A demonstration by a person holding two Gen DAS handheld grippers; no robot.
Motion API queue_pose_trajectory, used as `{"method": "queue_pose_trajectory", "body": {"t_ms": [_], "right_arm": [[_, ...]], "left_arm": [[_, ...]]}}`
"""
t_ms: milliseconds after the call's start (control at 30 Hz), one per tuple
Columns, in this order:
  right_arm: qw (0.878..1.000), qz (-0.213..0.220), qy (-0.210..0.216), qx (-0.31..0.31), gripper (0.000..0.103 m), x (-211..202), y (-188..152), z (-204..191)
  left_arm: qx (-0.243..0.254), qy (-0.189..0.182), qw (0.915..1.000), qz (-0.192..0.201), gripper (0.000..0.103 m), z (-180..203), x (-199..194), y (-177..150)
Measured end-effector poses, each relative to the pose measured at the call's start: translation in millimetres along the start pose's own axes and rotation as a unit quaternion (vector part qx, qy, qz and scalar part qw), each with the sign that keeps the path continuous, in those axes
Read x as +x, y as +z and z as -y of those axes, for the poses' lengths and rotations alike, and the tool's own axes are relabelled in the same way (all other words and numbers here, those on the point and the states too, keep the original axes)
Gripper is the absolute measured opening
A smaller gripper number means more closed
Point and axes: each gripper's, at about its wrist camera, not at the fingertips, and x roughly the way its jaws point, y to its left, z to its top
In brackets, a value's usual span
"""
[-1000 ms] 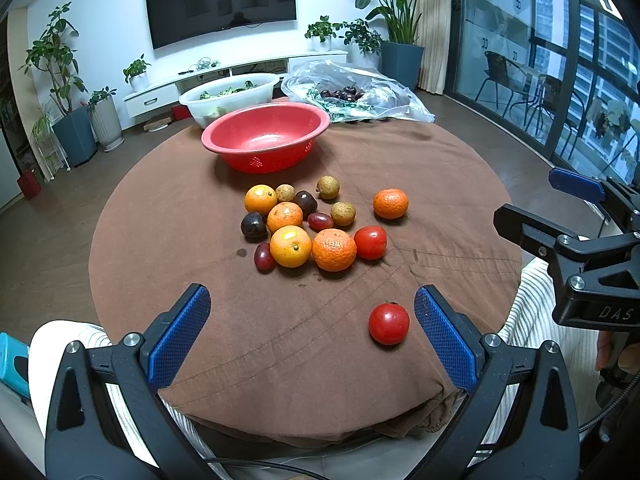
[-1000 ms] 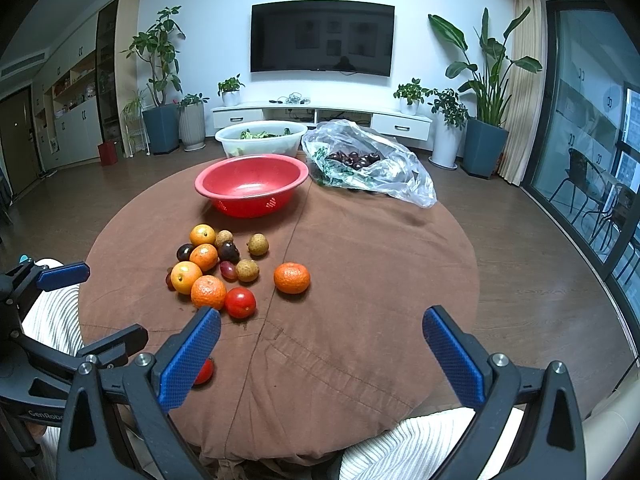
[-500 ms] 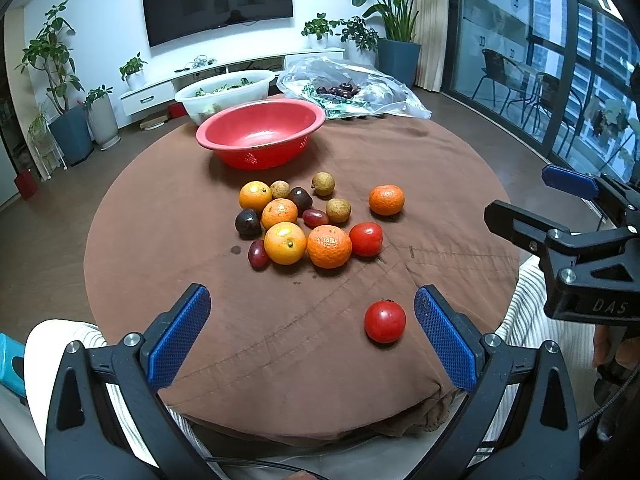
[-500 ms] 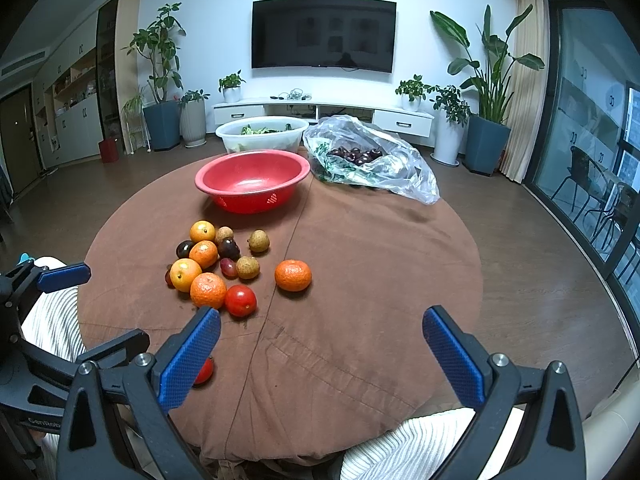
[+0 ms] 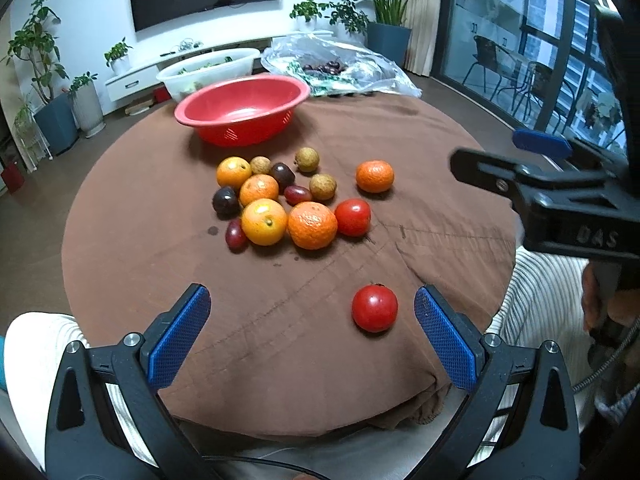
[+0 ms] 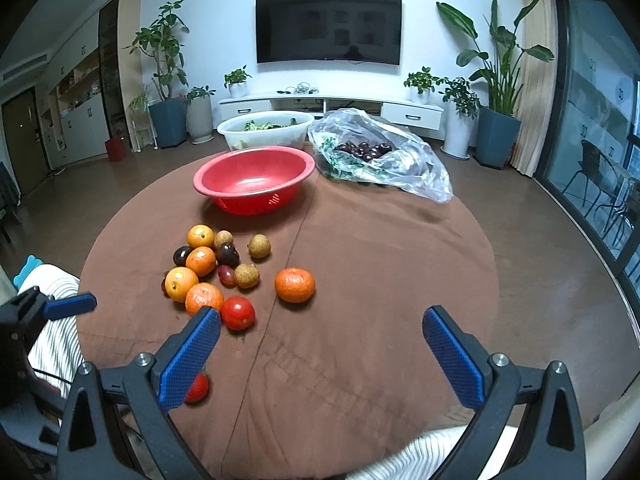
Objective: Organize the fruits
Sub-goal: 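Grasp the red tomato with the left tool while the right tool grasps a mandarin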
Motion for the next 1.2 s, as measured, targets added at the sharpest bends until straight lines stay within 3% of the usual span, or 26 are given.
{"method": "queue_pose_trajectory", "body": {"t_ms": [200, 433, 567, 833, 967, 1200], "right_arm": [[1.0, -0.013, 0.003, -0.024, 0.103, 18.1, 5.2, -2.3], [0.998, -0.028, 0.007, -0.061, 0.096, 39.8, 9.1, -7.9], [0.997, -0.038, 0.013, -0.068, 0.092, 54.9, 12.2, -7.2], [0.994, -0.062, 0.027, -0.083, 0.083, 86.8, 15.7, -10.3], [0.993, -0.079, 0.034, -0.078, 0.08, 99.8, 13.4, -9.0], [0.992, -0.101, 0.046, -0.061, 0.073, 114.9, 13.5, -4.2]], "left_arm": [[0.018, -0.009, 0.9998, -0.006, 0.099, 7.4, 13.5, -1.5], [0.02, -0.045, 0.998, -0.04, 0.066, 8.6, 37.5, -3.2], [0.026, -0.069, 0.9964, -0.042, 0.055, 11.6, 44.3, -4.8], [0.04, -0.088, 0.9945, -0.043, 0.049, 18.9, 47.7, -5.4], [0.043, -0.108, 0.9922, -0.045, 0.04, 20.1, 48.3, -7.6], [0.074, -0.111, 0.9902, -0.042, 0.033, 31.4, 50.5, -13.7]]}}
